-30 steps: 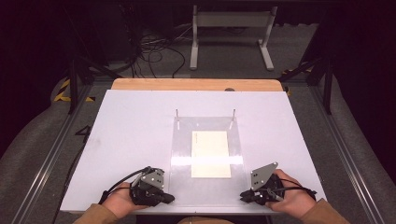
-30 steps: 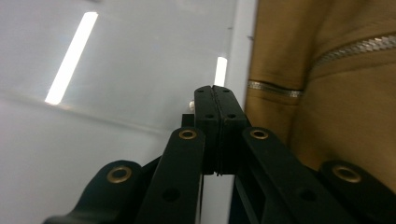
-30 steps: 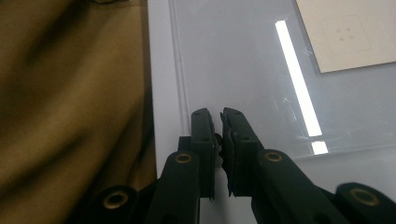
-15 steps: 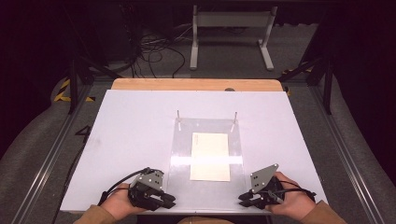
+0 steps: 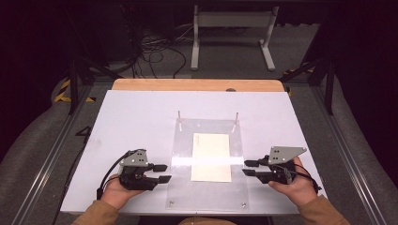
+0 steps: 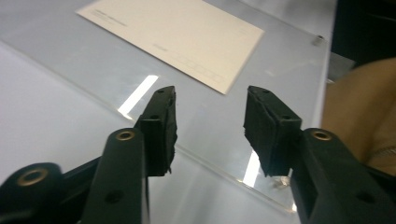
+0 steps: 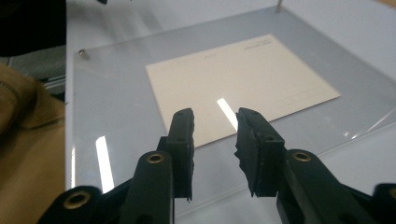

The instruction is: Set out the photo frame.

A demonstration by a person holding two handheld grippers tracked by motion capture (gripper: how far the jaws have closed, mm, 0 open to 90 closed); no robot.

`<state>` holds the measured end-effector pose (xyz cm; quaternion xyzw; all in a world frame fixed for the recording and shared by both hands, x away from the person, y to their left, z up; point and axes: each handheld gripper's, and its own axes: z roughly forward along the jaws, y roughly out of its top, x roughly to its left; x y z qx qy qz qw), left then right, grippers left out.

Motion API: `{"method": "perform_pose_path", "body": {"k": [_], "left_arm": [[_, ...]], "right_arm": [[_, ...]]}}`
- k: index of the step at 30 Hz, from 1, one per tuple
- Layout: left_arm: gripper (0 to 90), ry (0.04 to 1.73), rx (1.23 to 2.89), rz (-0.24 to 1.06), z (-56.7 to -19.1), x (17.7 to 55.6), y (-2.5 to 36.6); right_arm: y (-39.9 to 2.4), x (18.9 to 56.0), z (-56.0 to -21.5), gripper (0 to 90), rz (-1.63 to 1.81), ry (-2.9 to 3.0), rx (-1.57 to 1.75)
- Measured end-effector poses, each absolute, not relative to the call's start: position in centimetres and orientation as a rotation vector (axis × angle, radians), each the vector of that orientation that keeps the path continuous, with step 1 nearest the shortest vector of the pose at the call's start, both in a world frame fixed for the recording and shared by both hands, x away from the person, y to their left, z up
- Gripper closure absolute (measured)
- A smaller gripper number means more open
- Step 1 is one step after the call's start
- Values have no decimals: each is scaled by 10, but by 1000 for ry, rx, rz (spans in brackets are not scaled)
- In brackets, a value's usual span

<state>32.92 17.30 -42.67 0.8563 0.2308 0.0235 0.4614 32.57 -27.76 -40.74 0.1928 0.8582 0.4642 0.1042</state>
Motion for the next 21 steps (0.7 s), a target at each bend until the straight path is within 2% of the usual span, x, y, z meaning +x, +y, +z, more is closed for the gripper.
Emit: {"method": "perform_pose_path", "body": {"k": [9,16,21], "left_arm": [[439,670,2035,219,-428,332,181],[412,749,1998,310,-433,333,182],[404,763,1989,333,-436,331,183]], "right_arm": [[-287,360,-409,597,1501,2255,745],[-284,395,-404,594,1391,2195,777],[-282,422,-407,639,1322,2230,781]]}}
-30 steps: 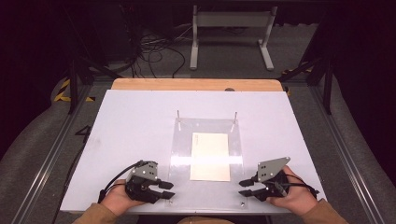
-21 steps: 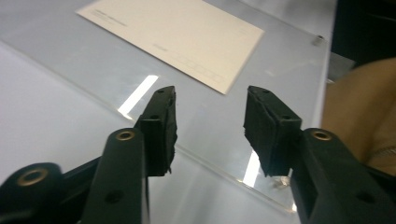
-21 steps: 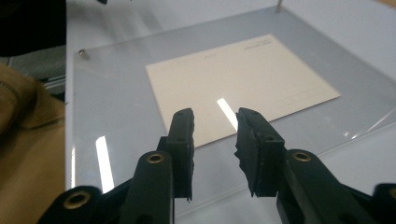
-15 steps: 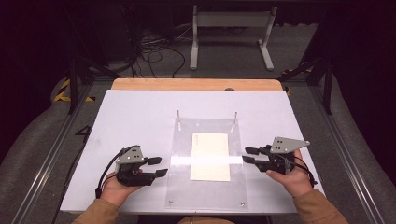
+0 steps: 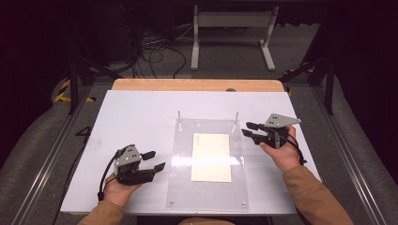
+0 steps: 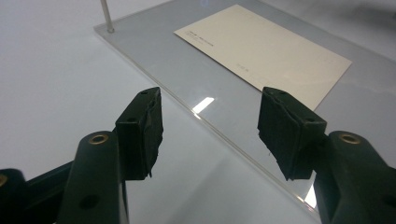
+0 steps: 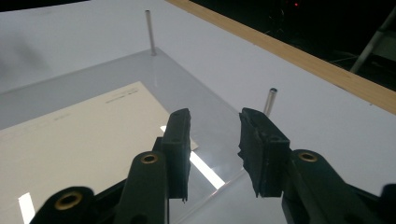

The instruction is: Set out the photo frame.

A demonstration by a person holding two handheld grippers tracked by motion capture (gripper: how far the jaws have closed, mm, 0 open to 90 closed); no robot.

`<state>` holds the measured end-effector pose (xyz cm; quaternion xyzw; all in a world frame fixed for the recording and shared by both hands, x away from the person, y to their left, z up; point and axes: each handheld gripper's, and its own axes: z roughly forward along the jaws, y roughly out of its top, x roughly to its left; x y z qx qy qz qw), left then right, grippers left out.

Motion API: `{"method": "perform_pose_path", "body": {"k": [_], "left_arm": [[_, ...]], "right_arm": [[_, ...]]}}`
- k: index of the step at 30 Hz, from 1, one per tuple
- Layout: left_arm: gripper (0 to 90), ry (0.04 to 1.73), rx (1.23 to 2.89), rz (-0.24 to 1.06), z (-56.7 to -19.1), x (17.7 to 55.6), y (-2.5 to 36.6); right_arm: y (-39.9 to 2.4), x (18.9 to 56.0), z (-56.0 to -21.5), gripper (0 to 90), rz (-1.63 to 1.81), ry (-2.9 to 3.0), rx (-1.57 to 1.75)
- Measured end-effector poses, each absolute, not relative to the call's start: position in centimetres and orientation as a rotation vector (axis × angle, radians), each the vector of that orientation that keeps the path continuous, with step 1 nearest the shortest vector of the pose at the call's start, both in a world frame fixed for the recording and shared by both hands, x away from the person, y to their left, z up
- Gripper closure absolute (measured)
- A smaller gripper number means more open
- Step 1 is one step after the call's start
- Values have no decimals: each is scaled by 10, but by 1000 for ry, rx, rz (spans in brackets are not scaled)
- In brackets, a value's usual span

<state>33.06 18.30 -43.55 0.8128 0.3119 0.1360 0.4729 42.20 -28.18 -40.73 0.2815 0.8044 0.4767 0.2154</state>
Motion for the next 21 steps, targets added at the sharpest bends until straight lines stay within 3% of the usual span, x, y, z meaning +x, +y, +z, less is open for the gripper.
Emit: {"method": "perform_pose_path", "body": {"k": [5,10,21], "left_arm": [[401,778,1977,343,-436,329,186],[401,784,1978,350,-438,329,189],[399,786,1966,358,-439,328,188]], "right_arm": [[-277,445,-412,655,1298,2193,805],[-272,459,-422,616,1316,2195,844],[-264,486,-436,694,1271,2175,874]]}}
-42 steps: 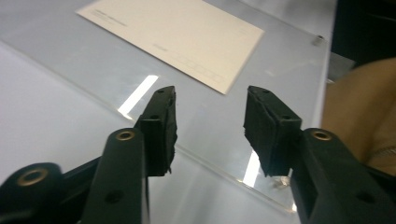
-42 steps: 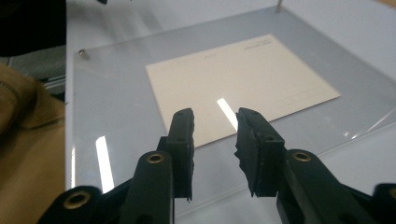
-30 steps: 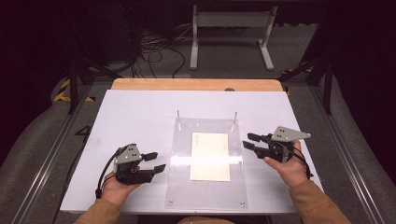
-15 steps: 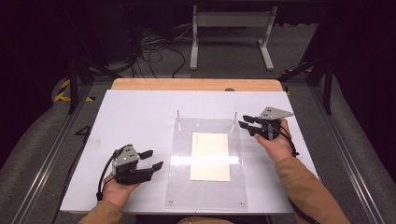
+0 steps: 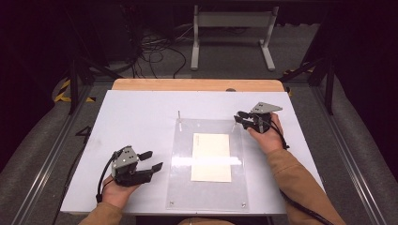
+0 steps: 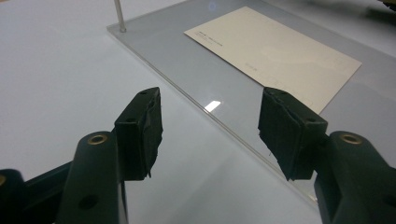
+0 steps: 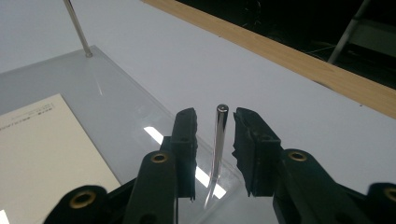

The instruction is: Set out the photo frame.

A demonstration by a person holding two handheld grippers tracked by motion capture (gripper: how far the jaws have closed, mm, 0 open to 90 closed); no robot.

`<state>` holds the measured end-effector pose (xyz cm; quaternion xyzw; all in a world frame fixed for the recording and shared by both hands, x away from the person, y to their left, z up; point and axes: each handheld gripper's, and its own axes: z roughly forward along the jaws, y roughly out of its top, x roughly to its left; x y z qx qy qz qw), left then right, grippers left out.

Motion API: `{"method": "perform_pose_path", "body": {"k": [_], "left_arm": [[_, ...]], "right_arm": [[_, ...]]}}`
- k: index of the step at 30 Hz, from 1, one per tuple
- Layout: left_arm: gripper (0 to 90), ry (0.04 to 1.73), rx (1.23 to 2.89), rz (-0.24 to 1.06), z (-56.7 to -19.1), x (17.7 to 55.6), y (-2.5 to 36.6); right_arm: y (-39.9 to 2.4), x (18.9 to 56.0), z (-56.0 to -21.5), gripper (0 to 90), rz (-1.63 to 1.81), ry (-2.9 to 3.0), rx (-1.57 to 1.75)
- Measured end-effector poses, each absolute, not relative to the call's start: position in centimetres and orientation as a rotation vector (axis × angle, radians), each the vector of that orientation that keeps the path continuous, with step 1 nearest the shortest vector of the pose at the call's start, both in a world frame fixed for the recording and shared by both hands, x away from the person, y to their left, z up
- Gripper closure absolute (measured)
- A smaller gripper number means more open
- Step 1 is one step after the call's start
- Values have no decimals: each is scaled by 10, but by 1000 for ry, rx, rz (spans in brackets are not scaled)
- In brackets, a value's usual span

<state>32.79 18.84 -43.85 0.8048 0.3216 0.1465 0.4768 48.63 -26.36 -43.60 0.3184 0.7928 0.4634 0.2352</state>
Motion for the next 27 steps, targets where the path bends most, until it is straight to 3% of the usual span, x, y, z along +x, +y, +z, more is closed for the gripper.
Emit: {"method": "perform_pose_path", "body": {"k": [3,8,27], "left_arm": [[400,791,1966,361,-439,328,189],[400,791,1963,360,-439,328,189],[395,774,1967,351,-440,326,185]], "right_arm": [[-263,490,-441,712,1289,2164,898],[-259,491,-441,846,1240,2166,918],[-262,498,-447,859,1344,2102,1113]]}}
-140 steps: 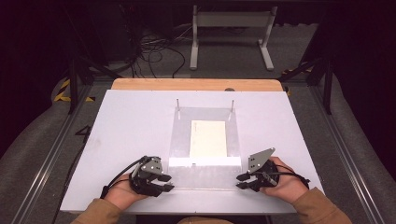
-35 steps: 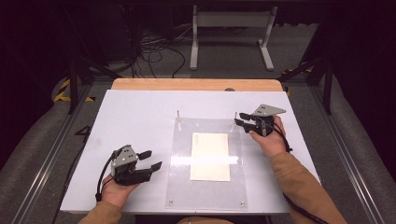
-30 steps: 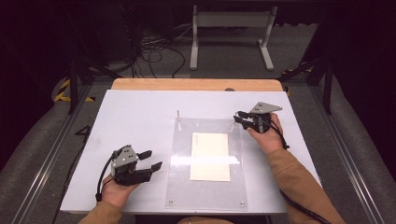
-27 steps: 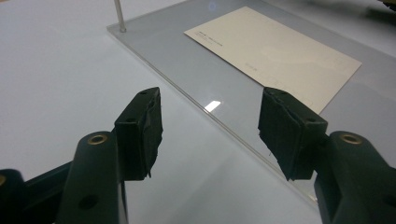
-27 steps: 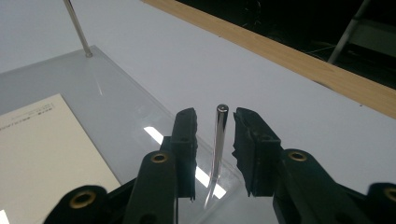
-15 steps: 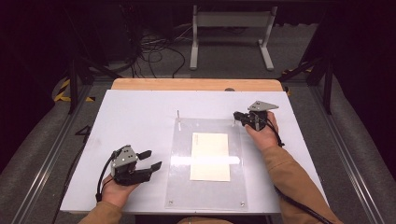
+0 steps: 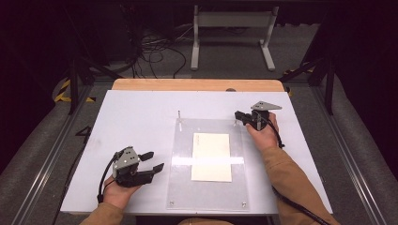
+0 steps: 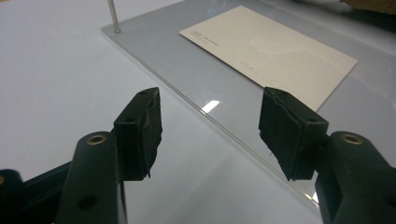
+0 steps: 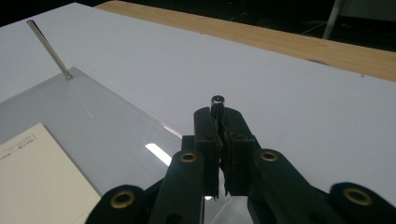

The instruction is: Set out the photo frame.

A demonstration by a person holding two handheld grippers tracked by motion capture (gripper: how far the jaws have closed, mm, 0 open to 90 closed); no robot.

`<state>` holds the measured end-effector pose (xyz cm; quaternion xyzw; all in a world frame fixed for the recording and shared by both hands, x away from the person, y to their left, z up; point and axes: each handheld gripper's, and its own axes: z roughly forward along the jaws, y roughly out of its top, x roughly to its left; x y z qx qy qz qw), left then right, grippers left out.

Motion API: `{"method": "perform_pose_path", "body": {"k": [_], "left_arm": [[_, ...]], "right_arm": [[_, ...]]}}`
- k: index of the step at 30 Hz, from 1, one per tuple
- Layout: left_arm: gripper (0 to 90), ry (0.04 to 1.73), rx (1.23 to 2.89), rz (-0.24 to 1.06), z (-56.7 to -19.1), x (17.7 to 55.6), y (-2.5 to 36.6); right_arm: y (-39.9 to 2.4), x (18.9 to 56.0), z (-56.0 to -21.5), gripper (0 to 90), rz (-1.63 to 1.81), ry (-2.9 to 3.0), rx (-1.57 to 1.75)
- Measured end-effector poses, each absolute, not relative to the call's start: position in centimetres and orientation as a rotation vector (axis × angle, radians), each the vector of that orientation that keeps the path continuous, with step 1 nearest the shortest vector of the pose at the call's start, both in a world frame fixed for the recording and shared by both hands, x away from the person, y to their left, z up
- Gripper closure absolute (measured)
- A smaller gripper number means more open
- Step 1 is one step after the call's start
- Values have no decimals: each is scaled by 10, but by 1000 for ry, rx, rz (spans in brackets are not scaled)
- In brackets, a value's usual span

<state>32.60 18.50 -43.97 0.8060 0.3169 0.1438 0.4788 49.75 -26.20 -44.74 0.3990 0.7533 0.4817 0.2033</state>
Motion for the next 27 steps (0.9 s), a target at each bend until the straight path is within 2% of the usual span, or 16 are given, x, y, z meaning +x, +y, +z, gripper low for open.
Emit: {"method": "perform_pose_path", "body": {"k": [16,22,27], "left_arm": [[385,766,1985,362,-440,327,187],[311,744,1995,419,-439,325,195],[219,665,2036,403,-445,326,192]], "right_arm": [[-266,512,-451,861,1437,2079,1251],[-269,517,-451,861,1464,2092,1294],[-269,519,-449,861,1459,2109,1316]]}}
